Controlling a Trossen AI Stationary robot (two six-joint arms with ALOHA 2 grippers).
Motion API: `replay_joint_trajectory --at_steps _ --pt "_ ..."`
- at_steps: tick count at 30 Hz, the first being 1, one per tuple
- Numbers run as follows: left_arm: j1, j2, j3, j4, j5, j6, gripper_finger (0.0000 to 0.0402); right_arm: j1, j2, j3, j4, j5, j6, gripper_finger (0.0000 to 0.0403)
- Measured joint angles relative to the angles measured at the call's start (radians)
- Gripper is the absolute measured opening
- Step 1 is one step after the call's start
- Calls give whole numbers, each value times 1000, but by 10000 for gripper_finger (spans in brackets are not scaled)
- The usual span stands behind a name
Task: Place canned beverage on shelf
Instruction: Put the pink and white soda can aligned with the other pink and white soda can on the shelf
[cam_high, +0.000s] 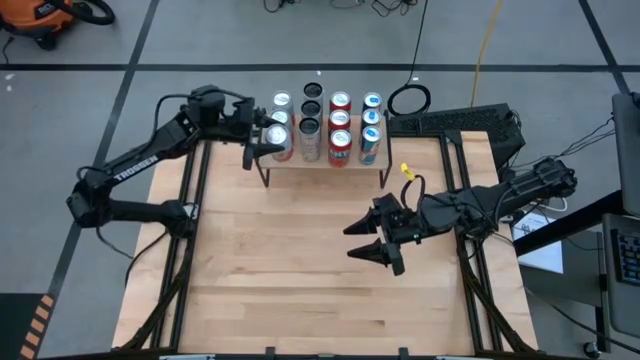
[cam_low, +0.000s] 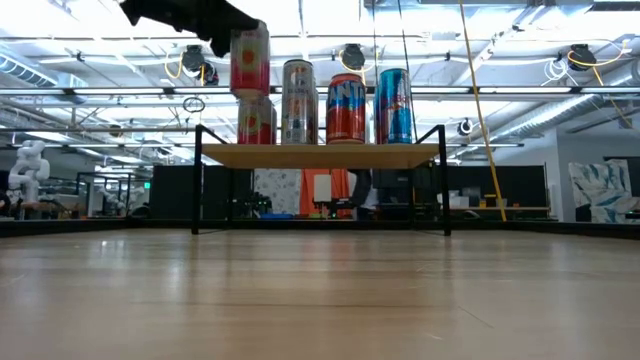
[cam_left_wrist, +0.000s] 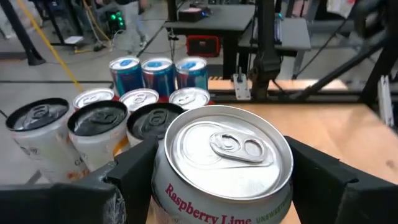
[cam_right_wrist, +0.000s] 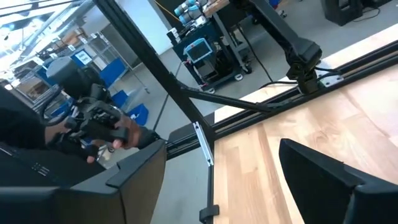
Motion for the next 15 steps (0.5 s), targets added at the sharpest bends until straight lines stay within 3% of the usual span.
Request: replay_joint_trajectory --at_steps 15 --pt "74 108 0 -8 89 108 284 0 0 0 1 0 76 288"
